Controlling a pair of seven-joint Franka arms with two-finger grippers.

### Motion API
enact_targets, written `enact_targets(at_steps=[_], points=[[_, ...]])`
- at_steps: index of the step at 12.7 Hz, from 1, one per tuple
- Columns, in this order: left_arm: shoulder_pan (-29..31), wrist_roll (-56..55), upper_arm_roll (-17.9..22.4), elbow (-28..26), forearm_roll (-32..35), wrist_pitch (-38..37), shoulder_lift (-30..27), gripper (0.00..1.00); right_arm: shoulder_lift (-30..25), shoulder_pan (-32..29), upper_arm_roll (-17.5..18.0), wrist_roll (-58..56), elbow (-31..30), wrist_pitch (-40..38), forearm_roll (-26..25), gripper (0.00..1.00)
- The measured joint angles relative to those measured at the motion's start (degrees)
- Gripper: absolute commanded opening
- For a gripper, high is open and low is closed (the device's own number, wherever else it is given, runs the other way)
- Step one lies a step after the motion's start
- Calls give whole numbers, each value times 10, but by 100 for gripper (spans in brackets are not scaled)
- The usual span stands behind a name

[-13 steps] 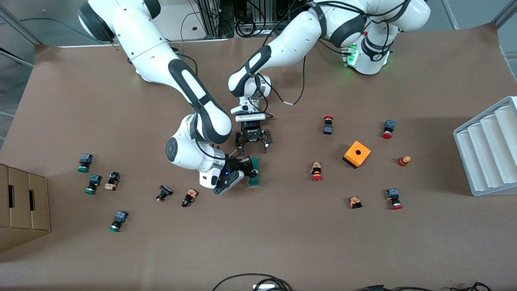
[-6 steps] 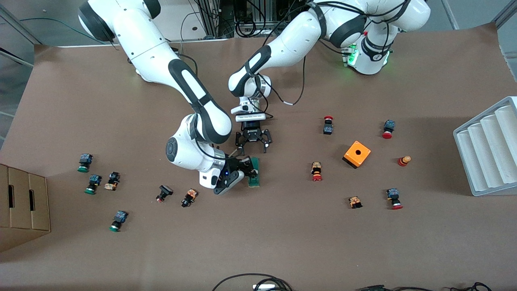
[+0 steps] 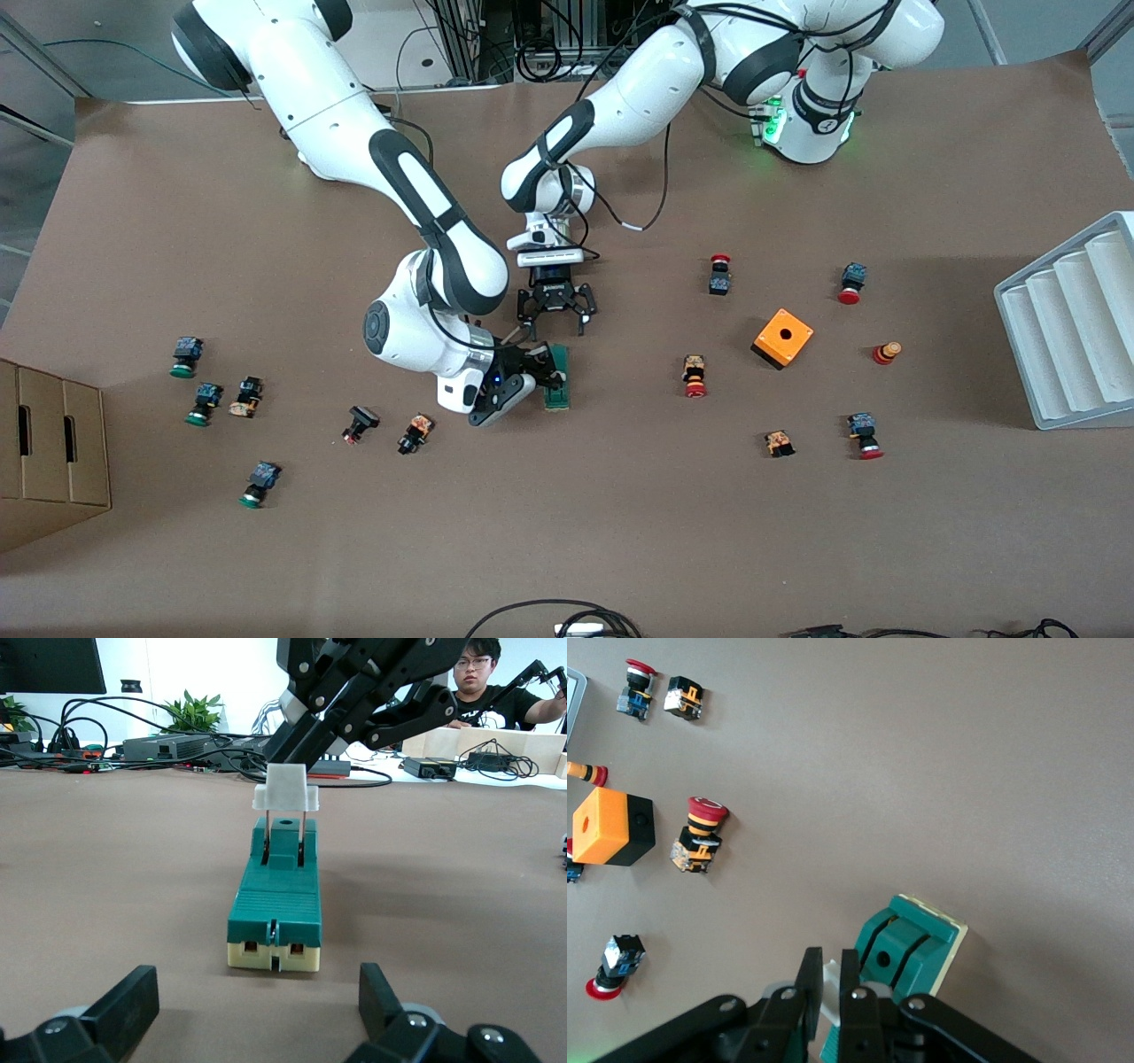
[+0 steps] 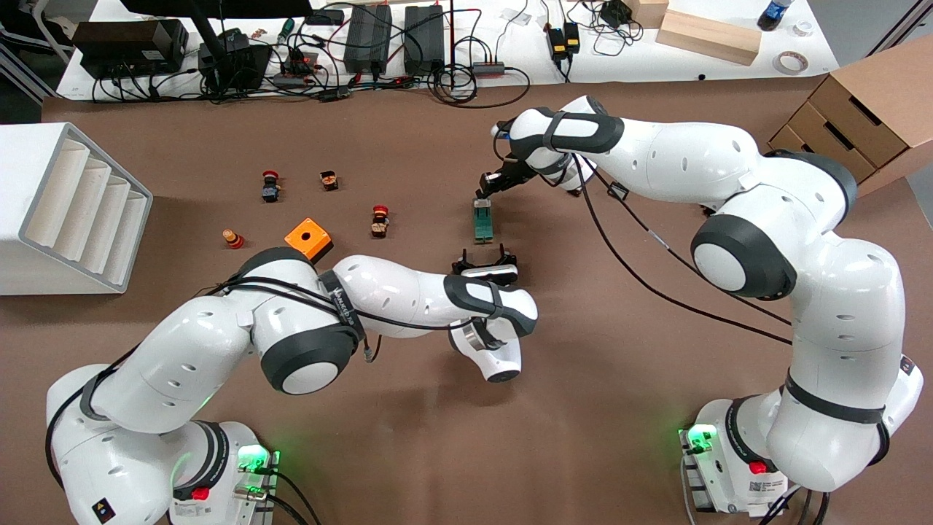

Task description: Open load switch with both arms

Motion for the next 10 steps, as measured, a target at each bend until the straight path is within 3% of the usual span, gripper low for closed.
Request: enact_targets(at_steps=[10], points=[[0,-2,0,-1,5,-3,1,100,-13,1,0,0,-15,0,0,14]])
